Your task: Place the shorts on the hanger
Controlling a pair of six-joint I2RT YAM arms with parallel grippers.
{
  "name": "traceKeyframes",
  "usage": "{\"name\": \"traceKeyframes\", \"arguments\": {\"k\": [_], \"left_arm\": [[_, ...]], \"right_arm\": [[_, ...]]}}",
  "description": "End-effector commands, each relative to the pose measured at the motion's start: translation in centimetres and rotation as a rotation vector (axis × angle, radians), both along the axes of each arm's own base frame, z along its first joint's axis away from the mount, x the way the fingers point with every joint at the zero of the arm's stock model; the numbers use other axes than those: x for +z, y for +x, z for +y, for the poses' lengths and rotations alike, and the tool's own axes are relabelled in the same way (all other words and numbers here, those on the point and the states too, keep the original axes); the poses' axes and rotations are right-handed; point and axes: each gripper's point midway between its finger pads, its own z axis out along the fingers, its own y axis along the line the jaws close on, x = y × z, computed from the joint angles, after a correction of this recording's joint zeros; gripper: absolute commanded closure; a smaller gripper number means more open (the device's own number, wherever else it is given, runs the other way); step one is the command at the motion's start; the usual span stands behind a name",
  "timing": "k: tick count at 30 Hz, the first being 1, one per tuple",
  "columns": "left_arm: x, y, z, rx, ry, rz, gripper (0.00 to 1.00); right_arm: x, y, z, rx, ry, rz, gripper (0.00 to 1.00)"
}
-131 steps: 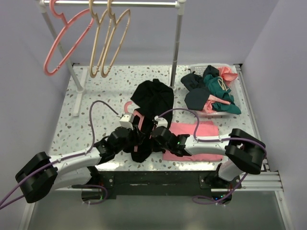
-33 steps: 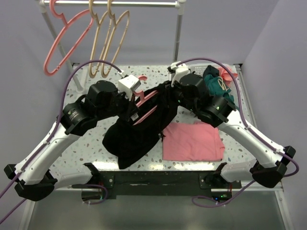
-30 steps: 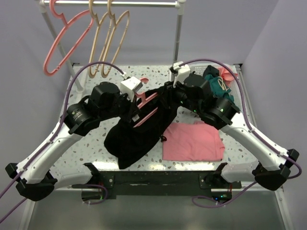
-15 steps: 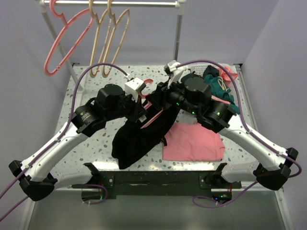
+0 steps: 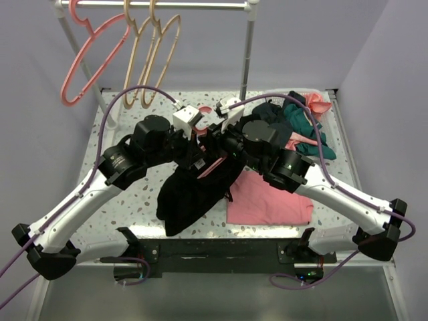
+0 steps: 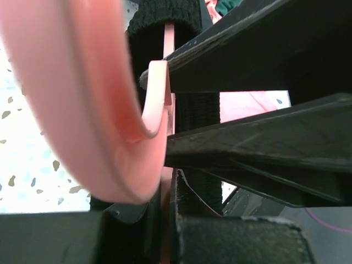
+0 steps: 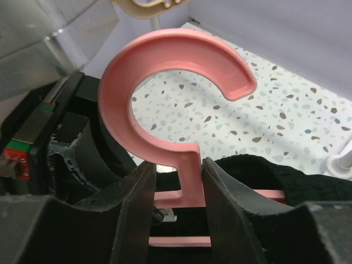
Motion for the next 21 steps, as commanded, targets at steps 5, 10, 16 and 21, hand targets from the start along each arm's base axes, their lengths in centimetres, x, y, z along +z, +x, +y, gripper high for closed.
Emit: {"name": "traceKeyframes", "arguments": {"k": [5, 10, 16, 21], "left_arm": [[5.5, -0.4, -1.3, -0.042, -0.15, -0.083, 1.0], [5.9, -0.5, -1.1, -0.038, -0.154, -0.087, 1.0], [6.5, -0.4, 0.0, -0.005, -0.131, -0.11, 0.66], [8.7, -1.8, 1.8, -0.009, -0.122, -0.152, 0.37]], "right_arm": [[0.8, 1.6, 0.5, -0.064, 0.03, -0.08, 0.64], [1.1, 2.0, 0.3, -0.087, 0.022, -0.098, 0.78], [2.6, 1.7, -0.2, -0.08, 0.038, -0.135, 1.0], [2.8, 1.7, -0.5, -0.082, 0.035, -0.167, 1.0]]}}
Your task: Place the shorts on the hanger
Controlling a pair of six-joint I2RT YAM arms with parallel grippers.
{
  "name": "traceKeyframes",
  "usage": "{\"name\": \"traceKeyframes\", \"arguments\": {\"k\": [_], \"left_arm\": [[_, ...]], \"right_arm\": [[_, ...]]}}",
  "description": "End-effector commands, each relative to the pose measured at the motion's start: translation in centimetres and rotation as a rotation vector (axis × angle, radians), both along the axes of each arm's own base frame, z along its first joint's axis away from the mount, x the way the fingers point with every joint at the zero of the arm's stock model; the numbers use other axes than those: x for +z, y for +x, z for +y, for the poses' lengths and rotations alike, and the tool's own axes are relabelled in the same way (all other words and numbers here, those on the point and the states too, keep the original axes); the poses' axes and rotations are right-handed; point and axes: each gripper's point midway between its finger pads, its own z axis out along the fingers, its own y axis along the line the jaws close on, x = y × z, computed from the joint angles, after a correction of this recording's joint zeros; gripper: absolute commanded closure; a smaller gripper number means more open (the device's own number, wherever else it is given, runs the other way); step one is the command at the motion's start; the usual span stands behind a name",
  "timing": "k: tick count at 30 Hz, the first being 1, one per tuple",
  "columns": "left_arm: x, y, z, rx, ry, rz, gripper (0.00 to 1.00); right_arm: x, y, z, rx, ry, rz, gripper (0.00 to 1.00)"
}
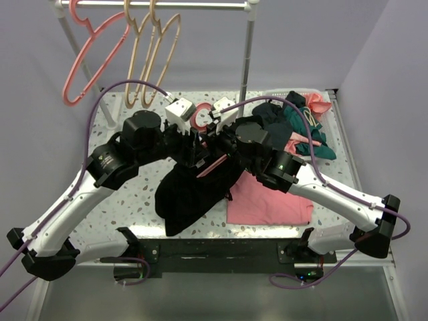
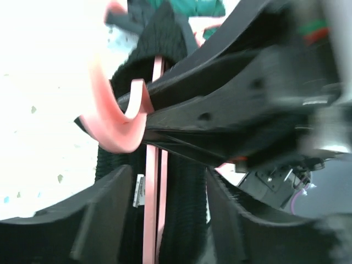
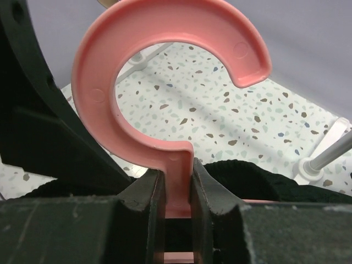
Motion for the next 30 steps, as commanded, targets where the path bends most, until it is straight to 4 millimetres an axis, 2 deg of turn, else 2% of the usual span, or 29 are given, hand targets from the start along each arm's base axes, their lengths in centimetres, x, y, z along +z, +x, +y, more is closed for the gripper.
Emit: {"name": "traceKeyframes", "arguments": {"k": [1, 2, 3, 5, 6, 7, 11, 17, 21, 24, 27, 28, 30], "left_arm": [[5.7, -1.7, 1.8, -0.009, -0.074, -0.122, 0.34], [5.5, -1.9, 2.4, -0.003, -0.055, -0.119, 0.3], [5.8, -2.4, 3.1, 0.004, -0.052, -0.133, 0.28], [4.7, -2.7, 4.3, 0.023, -0.004, -0.131, 0.25], [4.8, -3.1, 5.1, 0.035, -0.006, -0.145, 0.24], [3.7, -3.3, 5.4, 0.035, 0.014, -0.131, 0.24], [1.4, -4.5, 6.7, 0.047, 0.044, -0.087, 0.25], [-1.9, -5.5, 6.9, 0.035, 0.066, -0.012, 0.27], [-4.3, -5.1, 6.6, 0.035, 0.115, 0.034, 0.3], [-5.3, -4.6, 6.6, 0.052, 0.147, 0.048, 0.34], [-5.6, -4.1, 6.7, 0.072, 0.156, 0.042, 0.44], [-5.4, -3.9, 6.5, 0.073, 0.147, 0.034, 0.56], [-5.5, -3.6, 6.3, 0.074, 0.14, 0.026, 0.7]], "right_arm": [[4.0, 0.0, -0.6, -0.013, 0.102, -0.098, 1.0], [4.0, 0.0, -0.6, -0.009, 0.099, -0.098, 1.0], [4.0, 0.0, -0.6, -0.008, 0.093, -0.105, 1.0], [4.3, 0.0, -0.9, -0.015, 0.09, -0.111, 1.0], [4.6, 0.0, -1.1, -0.023, 0.094, -0.114, 1.0], [4.7, 0.0, -1.2, -0.023, 0.096, -0.115, 1.0], [5.3, 0.3, -1.3, -0.018, 0.068, -0.134, 1.0], [5.3, 0.4, -0.4, 0.007, 0.055, -0.122, 1.0], [5.5, 0.5, 0.2, 0.016, 0.061, -0.112, 1.0], [5.6, 0.6, 0.4, 0.02, 0.064, -0.108, 1.0], [5.8, 0.6, 0.7, 0.026, 0.065, -0.108, 1.0], [5.7, 0.6, 0.8, 0.028, 0.061, -0.106, 1.0], [5.3, 0.8, 0.9, 0.022, 0.05, -0.099, 1.0]]}}
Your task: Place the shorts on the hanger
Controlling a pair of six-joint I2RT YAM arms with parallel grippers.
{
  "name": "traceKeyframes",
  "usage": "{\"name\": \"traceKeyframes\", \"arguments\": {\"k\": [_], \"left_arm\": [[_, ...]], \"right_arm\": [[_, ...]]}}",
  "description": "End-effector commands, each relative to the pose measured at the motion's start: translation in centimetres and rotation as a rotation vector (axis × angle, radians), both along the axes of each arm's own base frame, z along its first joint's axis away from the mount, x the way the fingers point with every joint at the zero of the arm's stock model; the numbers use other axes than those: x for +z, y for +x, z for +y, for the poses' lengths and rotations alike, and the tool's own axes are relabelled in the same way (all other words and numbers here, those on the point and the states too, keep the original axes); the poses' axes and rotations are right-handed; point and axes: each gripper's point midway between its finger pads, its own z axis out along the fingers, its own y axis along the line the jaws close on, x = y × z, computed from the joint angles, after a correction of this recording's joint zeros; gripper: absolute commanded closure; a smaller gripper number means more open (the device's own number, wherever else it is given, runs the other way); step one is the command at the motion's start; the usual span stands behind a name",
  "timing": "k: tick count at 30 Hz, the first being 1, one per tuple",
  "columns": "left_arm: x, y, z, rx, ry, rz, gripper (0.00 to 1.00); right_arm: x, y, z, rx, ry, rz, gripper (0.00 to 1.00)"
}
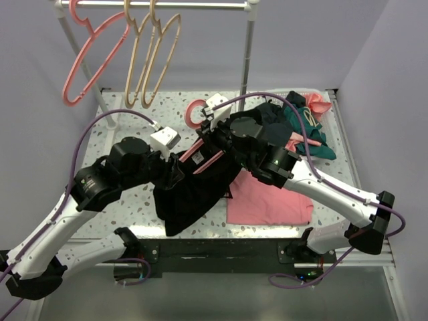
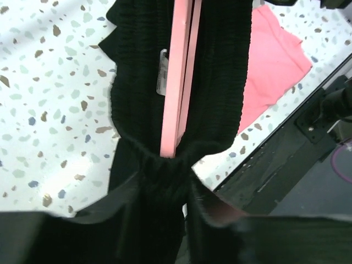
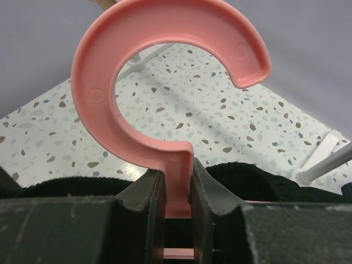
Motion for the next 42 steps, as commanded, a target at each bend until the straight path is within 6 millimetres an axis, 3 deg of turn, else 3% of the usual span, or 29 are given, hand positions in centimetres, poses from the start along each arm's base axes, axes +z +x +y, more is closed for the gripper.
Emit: {"name": "traceKeyframes", "arguments": {"k": [1, 2, 3, 7, 9, 12, 15, 18, 22, 23, 27, 32, 42], "left_arm": [[1.1, 0.9, -0.5, 0.017, -0.046, -0.062, 0.92], [1.3, 1.0, -0.5, 0.017, -0.059, -0.075, 1.0], [1.2, 1.4, -0.3, 0.038, -0.052, -0.088, 1.0], [4.0, 1.9, -0.7, 0.045, -0.153, -0.186, 1.0], [5.0, 1.8, -0.7, 0.045, -0.184, -0.201, 1.0], [5.3, 2.0, -0.8, 0.055, -0.185, -0.199, 1.0], [5.5, 1.8, -0.8, 0.036, -0.186, -0.212, 1.0], [5.8, 1.7, -0.7, 0.021, -0.166, -0.228, 1.0], [7.5, 2.3, 0.8, 0.105, -0.171, -0.271, 1.0], [8.2, 2.9, 1.5, 0.158, -0.165, -0.285, 1.0], [8.5, 4.1, 3.2, 0.29, -0.136, -0.275, 1.0], [9.9, 6.1, 2.9, 0.367, -0.129, -0.29, 1.0], [14.9, 12.5, -0.1, 0.492, -0.122, -0.37, 1.0]], "right_arm": [[4.7, 0.0, -0.1, 0.005, 0.097, -0.067, 1.0], [4.5, 0.1, -0.1, 0.0, 0.093, -0.065, 1.0], [4.4, 0.2, -0.1, -0.007, 0.092, -0.066, 1.0], [3.9, 0.5, -0.4, -0.042, 0.089, -0.037, 1.0], [3.3, 0.4, -0.6, -0.048, 0.089, -0.009, 0.93], [2.3, 0.0, -1.0, -0.051, 0.088, 0.03, 0.53], [2.3, -0.3, -1.7, -0.073, 0.089, 0.049, 0.31], [3.5, -0.5, -3.1, -0.108, 0.109, 0.048, 0.14], [4.2, -0.3, -6.5, -0.243, 0.144, 0.054, 0.02], [4.2, -0.2, -8.3, -0.315, 0.158, 0.051, 0.01], [1.2, -0.3, -10.8, -0.414, 0.133, 0.088, 0.01], [-2.9, 0.5, -14.4, -0.46, 0.183, 0.212, 0.01], [-11.7, 0.7, -15.0, -0.472, 0.169, 0.438, 0.01]]}}
